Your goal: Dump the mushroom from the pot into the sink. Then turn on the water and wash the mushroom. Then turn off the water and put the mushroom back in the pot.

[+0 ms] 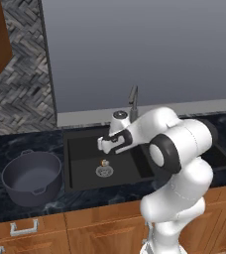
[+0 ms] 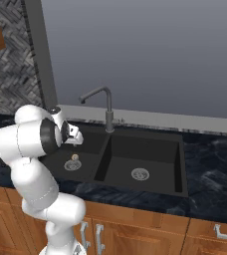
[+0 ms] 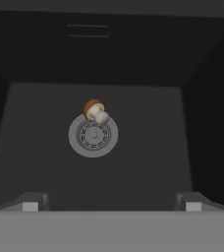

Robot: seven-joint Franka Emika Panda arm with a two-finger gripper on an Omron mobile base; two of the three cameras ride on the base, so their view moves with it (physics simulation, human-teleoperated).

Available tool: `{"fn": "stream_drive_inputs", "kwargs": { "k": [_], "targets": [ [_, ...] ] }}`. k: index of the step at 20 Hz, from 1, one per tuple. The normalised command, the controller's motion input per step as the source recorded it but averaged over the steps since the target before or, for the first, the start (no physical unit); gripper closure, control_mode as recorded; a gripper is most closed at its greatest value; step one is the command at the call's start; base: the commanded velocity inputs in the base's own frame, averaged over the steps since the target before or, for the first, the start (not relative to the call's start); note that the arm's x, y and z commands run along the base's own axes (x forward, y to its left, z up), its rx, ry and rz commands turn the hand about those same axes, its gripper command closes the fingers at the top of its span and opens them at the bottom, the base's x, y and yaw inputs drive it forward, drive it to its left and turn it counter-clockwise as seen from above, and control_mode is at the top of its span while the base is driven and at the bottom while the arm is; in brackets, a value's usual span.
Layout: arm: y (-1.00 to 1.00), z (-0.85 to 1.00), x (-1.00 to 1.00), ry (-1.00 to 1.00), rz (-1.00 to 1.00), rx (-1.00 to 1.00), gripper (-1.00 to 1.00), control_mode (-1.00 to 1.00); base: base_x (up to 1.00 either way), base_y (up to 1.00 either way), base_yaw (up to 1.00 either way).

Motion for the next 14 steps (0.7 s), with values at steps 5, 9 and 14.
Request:
{"fn": "stream_drive_inputs", "kwargs": {
  "k": [5, 9, 14],
  "targets": [
    [0.13, -0.27, 0.29, 0.06, 0.02, -0.04, -1.00, -1.00, 0.00, 0.00, 0.00],
    [0.04, -0.31, 0.28, 0.05, 0.02, -0.02, -1.00, -1.00, 0.00, 0.00, 0.00],
    [0.00, -0.33, 0.23, 0.04, 0.03, -0.01, -1.00, -1.00, 0.00, 0.00, 0.00]
  ]
}}
